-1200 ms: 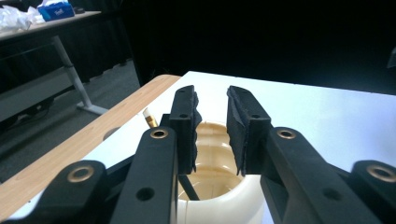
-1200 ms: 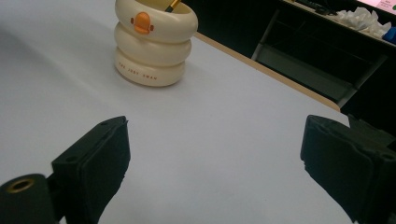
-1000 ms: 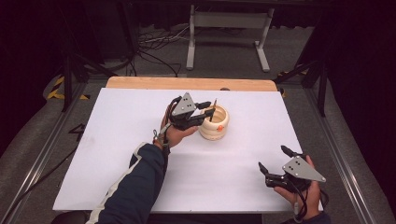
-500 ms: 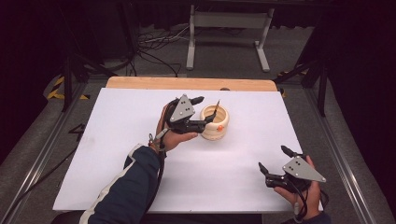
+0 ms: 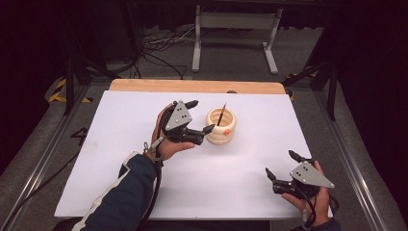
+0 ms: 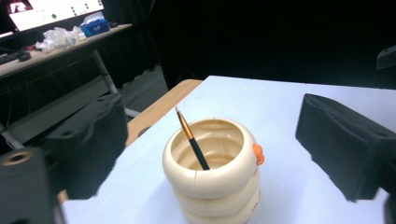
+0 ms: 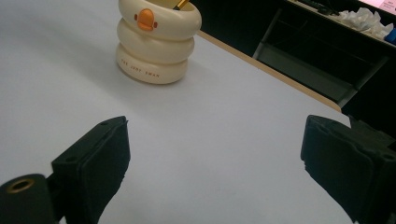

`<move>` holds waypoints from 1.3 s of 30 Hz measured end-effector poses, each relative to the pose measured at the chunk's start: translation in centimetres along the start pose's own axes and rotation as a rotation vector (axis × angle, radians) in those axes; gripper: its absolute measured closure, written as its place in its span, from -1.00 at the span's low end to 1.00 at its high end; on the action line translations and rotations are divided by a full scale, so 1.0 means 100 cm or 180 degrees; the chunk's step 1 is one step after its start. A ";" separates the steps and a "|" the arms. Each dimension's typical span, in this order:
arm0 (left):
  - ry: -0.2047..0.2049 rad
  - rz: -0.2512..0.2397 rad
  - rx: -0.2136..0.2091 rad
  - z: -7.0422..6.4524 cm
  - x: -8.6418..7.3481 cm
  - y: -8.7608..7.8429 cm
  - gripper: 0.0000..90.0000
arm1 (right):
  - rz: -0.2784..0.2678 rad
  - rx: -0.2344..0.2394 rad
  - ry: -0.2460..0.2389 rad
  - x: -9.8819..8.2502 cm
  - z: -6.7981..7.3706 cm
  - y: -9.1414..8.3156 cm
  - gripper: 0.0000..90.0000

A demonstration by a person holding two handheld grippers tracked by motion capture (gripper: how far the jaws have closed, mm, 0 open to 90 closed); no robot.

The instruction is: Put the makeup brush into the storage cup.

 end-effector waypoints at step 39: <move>0.0296 -0.0262 0.0175 -0.008 -0.020 -0.074 -0.96 | -0.0012 0.0010 -0.0003 0.001 0.001 -0.002 -0.81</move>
Point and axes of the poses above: each handheld gripper's, and its own axes: y roughly forward along the jaws, x roughly out of its top, z roughly to its left, the point moved 3 cm from there along y, roughly forward along the jaws, and after that the axes turned 11 degrees about -x, right-handed, at the moved point
